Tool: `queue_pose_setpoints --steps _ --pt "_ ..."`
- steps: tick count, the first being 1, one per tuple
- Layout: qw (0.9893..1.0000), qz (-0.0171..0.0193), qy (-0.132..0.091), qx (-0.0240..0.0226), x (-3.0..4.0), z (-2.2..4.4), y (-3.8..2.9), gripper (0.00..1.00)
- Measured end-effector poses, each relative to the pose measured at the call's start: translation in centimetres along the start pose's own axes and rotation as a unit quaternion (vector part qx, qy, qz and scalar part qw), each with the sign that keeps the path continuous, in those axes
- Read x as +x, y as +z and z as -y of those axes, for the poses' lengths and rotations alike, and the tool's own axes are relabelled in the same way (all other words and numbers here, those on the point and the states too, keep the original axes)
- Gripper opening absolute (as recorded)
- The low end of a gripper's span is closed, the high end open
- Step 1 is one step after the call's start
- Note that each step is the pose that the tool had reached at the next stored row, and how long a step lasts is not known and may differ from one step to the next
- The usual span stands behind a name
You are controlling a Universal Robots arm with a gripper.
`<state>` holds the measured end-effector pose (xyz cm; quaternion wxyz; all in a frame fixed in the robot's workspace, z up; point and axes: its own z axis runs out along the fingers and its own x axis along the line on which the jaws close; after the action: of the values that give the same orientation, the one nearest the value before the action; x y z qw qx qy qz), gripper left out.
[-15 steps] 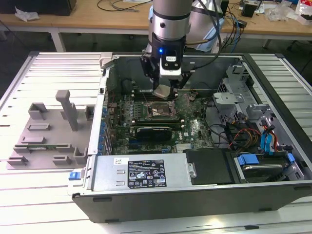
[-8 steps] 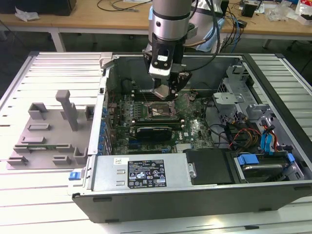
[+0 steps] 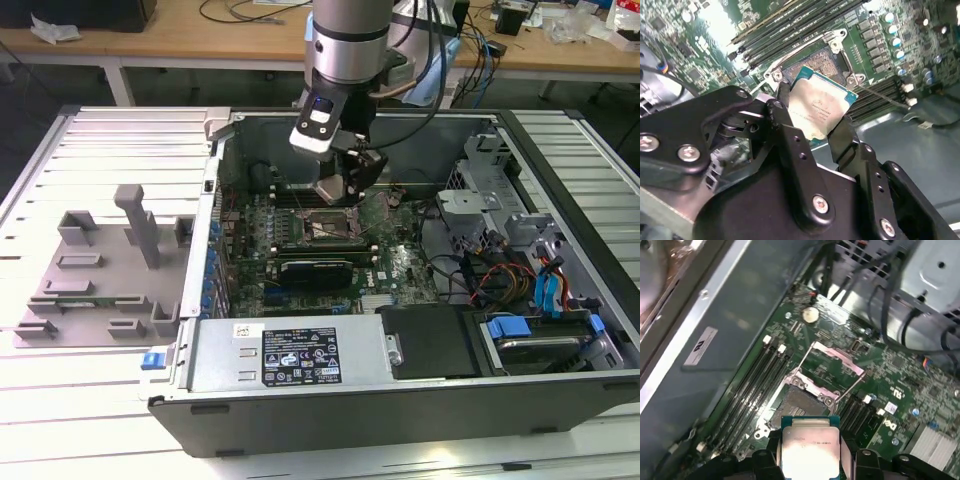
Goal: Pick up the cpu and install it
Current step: 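Place the cpu into insertion slot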
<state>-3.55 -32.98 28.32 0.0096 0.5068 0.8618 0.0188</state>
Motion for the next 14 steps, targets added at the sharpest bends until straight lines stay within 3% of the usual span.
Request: queue_pose_setpoints --steps 2,5,6,7,8,10,11,12,13,14 --pt "0.9995 0.0012 0.03 -0.0001 0.0 0.0 0.02 0.55" --pt "0.9969 0.0033 0.079 -0.0002 0.0 0.0 0.04 0.55" --pt "0.9956 0.0039 0.093 -0.0002 0.0 0.0 0.05 0.55" --pt "0.9928 0.005 0.119 -0.0003 0.0 0.0 0.06 0.55" --pt "0.9908 0.0057 0.136 -0.0003 0.0 0.0 0.07 0.55" --pt "0.9881 0.0065 0.154 -0.0004 0.0 0.0 0.08 0.55" --pt "0.984 0.0075 0.178 -0.0004 0.0 0.01 0.09 0.55" --pt "0.9783 0.0087 0.207 -0.0005 0.0 0.0 0.11 0.55" --pt "0.9746 0.0094 0.224 -0.0005 0.0 0.0 0.12 0.55" --pt "0.9722 0.0099 0.234 -0.0005 0.0 0.01 0.12 0.55"
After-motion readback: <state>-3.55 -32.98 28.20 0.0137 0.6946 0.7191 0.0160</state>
